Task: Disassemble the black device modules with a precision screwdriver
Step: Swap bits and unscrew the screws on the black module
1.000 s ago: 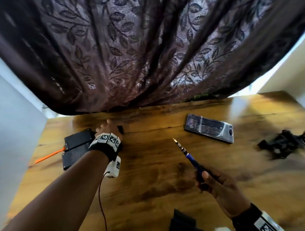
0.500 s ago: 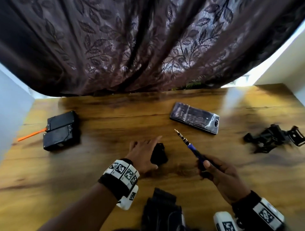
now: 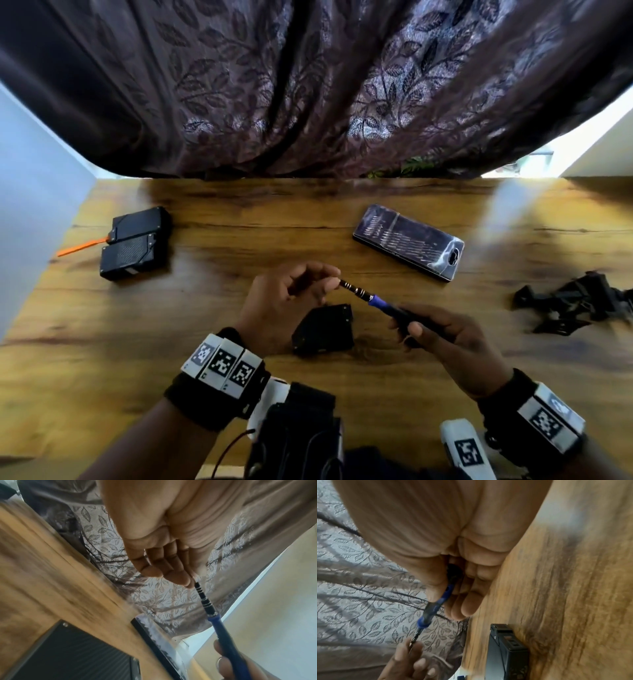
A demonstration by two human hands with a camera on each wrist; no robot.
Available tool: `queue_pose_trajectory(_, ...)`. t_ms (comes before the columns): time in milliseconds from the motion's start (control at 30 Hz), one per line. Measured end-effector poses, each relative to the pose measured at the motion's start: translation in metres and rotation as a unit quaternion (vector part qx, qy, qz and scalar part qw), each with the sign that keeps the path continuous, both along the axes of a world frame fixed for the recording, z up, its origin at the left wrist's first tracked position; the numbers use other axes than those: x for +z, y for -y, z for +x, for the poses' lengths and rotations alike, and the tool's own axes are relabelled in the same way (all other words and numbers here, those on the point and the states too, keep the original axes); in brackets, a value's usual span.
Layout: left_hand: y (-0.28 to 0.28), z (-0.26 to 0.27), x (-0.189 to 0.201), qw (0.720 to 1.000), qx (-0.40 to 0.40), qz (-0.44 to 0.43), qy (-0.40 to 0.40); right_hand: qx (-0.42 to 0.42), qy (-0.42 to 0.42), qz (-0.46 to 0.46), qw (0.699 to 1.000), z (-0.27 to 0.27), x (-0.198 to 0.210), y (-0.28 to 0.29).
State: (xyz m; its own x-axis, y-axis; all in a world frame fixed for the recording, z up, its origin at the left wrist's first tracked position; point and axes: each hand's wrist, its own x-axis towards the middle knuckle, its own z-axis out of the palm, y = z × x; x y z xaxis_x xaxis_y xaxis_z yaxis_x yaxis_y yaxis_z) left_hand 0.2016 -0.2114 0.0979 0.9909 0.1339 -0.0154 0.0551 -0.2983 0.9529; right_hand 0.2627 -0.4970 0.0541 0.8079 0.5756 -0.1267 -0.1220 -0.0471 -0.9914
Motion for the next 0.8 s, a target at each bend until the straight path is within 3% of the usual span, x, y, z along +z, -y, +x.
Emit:
queue_pose_trajectory(233, -0.01, -0.005, 0.003, 0.996, 0.058, -0.072, 0.001, 0.05, 0.074, -0.02, 0.996, 0.013, 0.021, -0.008)
queue_pose_trajectory(333, -0.011, -0.011, 0.005, 0.996, 0.055, -0.064, 0.013, 0.036, 0.104, -0.023, 0.994, 0.012, 0.026, -0.009)
queue_pose_trajectory(500, -0.013, -0.018, 0.01, 1.0, 0.025, 0.002, 0.016, 0.008, 0.077, 0.006, 0.997, 0.007, 0.034, -0.011)
queue_pose_trajectory(700, -0.01, -0.022, 0.012, 0.994, -0.01, 0.089, 0.07, -0.034, -0.037, 0.042, 0.998, 0.002, 0.04, -0.013)
queue_pose_trajectory(800, -0.005, -0.023, 0.011, 0.993, -0.007, 0.088, 0.084, -0.049, -0.06, 0.066, 0.995, 0.002, 0.04, -0.01)
